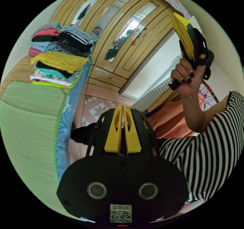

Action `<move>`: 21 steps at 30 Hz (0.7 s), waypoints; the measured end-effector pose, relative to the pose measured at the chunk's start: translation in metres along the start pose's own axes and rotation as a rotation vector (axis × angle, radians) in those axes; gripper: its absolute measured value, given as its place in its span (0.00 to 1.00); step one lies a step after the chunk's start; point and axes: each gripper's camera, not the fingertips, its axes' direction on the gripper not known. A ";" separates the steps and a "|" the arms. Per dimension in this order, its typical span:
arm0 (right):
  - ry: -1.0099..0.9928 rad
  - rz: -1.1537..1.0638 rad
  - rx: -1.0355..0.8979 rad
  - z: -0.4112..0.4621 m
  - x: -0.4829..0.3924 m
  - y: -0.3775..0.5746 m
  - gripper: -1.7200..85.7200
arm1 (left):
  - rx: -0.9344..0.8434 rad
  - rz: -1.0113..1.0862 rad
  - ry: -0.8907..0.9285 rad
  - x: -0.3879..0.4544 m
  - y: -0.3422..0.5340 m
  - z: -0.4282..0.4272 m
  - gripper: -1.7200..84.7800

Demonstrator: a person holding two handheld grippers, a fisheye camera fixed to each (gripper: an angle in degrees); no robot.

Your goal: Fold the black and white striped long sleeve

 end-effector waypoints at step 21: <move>0.072 -0.050 0.410 -0.419 0.038 -0.152 0.10 | -0.222 0.653 0.257 0.254 -0.170 0.288 0.13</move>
